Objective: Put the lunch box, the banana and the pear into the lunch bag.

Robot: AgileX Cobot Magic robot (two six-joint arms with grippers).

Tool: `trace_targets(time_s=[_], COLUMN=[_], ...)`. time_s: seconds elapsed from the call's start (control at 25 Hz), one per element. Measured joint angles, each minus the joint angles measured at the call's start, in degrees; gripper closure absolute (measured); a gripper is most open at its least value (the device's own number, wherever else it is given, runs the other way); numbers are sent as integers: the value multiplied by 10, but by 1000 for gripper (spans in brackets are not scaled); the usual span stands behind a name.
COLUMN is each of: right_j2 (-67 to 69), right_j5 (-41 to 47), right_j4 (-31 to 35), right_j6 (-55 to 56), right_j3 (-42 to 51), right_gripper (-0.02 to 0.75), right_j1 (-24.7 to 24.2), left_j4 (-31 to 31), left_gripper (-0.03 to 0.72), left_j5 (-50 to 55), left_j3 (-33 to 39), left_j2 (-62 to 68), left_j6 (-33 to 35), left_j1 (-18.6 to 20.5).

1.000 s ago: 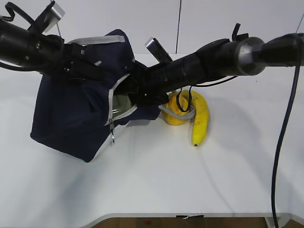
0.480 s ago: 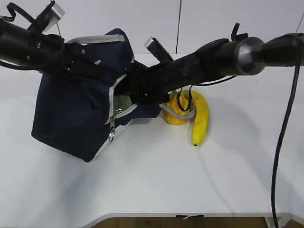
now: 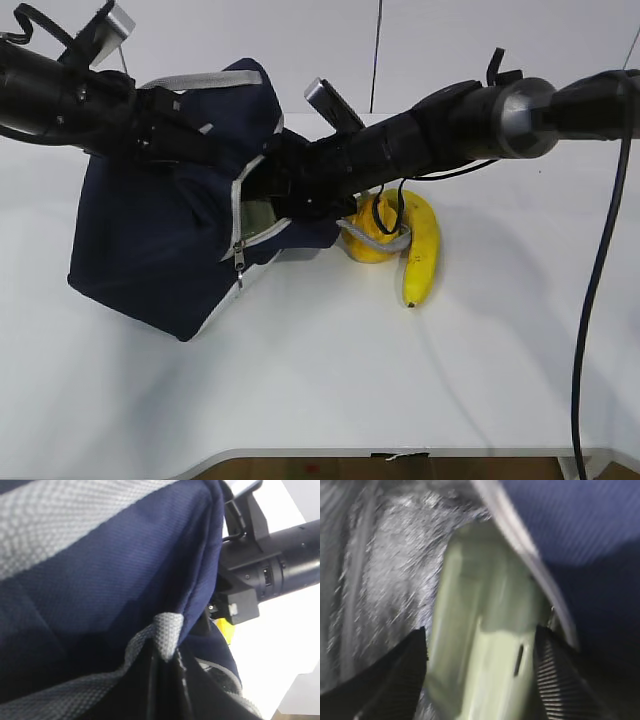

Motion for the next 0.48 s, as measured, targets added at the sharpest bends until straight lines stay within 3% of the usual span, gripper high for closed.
trace_targets(time_s=[0.2,0.48], right_j2=[0,0], right_j5=[14,59], right_j4=[4,3], right_j6=[0,-6], right_j3=[-1,-12], right_gripper=[218,206], right_j1=[-1,-16], left_j4=[-1,-2], left_gripper=[676,676], left_j5=[-3,-4], left_j3=[0,0], left_j2=[0,0], left_j6=[0,0], left_j1=[0,0])
